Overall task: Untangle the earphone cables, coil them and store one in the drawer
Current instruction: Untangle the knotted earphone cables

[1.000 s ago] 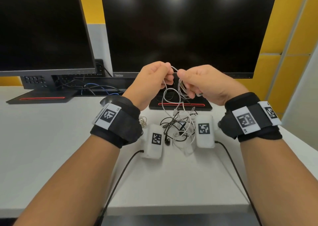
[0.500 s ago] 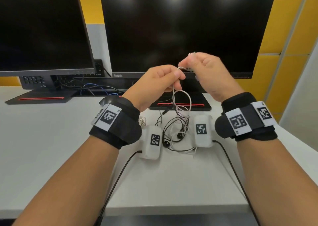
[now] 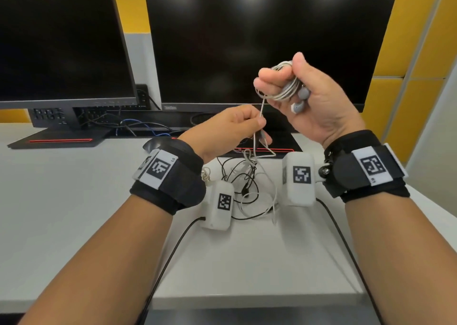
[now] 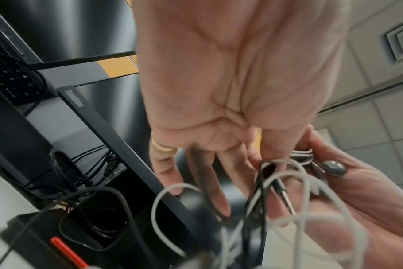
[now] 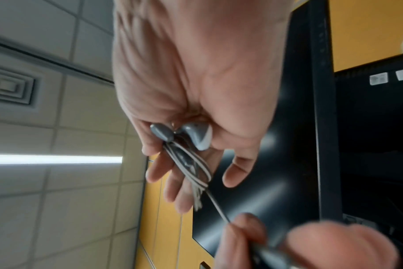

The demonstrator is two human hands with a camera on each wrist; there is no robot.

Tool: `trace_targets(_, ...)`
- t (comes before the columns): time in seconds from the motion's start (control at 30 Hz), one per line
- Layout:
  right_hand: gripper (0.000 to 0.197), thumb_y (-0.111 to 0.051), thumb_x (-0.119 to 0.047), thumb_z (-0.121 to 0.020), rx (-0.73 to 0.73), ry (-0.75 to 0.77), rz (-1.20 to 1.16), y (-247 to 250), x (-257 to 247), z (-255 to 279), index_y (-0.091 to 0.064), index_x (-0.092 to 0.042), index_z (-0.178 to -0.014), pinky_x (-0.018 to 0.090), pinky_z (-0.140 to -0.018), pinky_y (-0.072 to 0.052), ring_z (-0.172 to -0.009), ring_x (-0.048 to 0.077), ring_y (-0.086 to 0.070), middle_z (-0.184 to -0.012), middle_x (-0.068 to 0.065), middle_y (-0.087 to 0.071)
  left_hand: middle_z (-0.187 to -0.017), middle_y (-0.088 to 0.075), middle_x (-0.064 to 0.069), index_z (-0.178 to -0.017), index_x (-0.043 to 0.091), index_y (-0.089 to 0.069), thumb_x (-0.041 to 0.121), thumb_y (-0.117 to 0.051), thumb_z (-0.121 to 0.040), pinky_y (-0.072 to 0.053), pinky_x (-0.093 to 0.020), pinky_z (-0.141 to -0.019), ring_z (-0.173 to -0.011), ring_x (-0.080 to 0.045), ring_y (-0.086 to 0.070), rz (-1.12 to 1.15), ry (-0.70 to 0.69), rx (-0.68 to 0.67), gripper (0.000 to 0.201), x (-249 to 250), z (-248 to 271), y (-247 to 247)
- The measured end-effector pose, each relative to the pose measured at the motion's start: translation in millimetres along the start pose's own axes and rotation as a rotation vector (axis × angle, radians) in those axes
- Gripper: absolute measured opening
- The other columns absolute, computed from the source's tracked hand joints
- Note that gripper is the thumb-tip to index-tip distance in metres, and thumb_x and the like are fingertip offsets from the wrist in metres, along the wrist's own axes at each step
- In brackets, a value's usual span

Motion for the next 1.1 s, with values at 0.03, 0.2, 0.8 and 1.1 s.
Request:
trace_targets(0.03,0.038,-0.034,-0.028,-0.106,0.025,0.029,0.046,1,1,0,-0.065,-0.014,-0.089,0.039,-0.103,-0.047,-0.110,0.022,-0.067,-0.101,0.002,-0.073,-0.095,-0.075,0.005,-0.099,0.018,-0.055,0.029,-0.042,-0.103,-0.047,-0.031,-0.088,-0.087,-0.015,-0.062,0.013,0.004,-0.003,0.017,1,0,0)
trace_targets(0.2,0.025,-0.057,-0.033,-0.097,0.135,0.118,0.479,0,6,-4,-0.074,-0.016,-0.105,0.029,-0.076,-0.048,-0.096,0.015,-0.063,-0.104,0.007,-0.071,-0.093,-0.074,0.004,-0.106,0.016,-0.059,0.022,-0.045,-0.102,-0.051,-0.027,-0.085,-0.088,-0.007,-0.068,0.151,-0.008,0.085,0.016,4,2,4)
trace_targets(0.8,0.042,-0.037,-0.015,-0.099,0.183,0.039,0.183,11,1,-6,-0.055,-0.011,-0.062,0.036,-0.081,-0.054,-0.065,0.018,-0.064,-0.056,0.003,-0.060,-0.085,-0.070,0.005,-0.095,0.012,-0.072,0.015,-0.057,-0.095,-0.050,-0.016,-0.075,-0.080,0.000,-0.064,-0.007,-0.089,0.446,0.015,1,-1,17)
trace_targets(1.1,0.042,-0.032,-0.019,-0.101,0.086,0.024,-0.140,2,0,-2,-0.056,-0.008,-0.068,0.035,-0.083,-0.055,-0.076,0.023,-0.070,-0.075,0.008,-0.070,-0.077,-0.068,-0.006,-0.092,0.016,-0.057,0.005,-0.049,-0.099,-0.056,-0.025,-0.063,-0.057,-0.009,-0.063,0.093,0.067,0.068,0.015,4,3,-2)
Point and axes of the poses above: each hand's wrist, its own z-axis away from the middle knuckle, its own y-axis out of the back of the hand, x = y × z, the point moved 3 cm from there along -z, towards the middle knuckle
